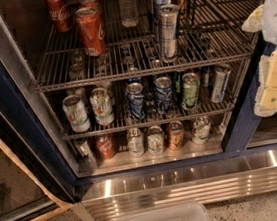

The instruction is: Pick redbull can from top shelf of fridge

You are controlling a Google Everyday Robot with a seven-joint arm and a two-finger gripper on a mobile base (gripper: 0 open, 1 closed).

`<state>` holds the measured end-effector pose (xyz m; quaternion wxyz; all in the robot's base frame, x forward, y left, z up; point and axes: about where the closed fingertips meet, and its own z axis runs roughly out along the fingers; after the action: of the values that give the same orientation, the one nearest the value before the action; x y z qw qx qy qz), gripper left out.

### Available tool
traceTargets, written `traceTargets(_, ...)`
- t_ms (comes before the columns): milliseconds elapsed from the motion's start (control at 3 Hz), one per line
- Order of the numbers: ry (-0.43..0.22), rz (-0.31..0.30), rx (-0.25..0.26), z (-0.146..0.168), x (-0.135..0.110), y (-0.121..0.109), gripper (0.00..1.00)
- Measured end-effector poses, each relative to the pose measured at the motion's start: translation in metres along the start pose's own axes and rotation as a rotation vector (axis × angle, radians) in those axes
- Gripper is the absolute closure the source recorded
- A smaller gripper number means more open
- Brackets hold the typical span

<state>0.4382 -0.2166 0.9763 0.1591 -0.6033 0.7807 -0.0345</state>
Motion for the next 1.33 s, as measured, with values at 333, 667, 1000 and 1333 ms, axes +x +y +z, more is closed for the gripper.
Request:
traceTargets(333, 0.000, 0.000, 0.000, 0.000, 0.000, 0.000, 0.00)
traceTargets(667, -0.012, 0.003, 0.030, 0.000, -0.002, -0.001, 0.00)
traceTargets(1000, -0.061, 0.025, 0.088, 0.006, 0.005, -0.002, 0.14)
traceTargets(1333, -0.147, 0.037, 0.195, 0.013, 0.000, -0.031, 0.35)
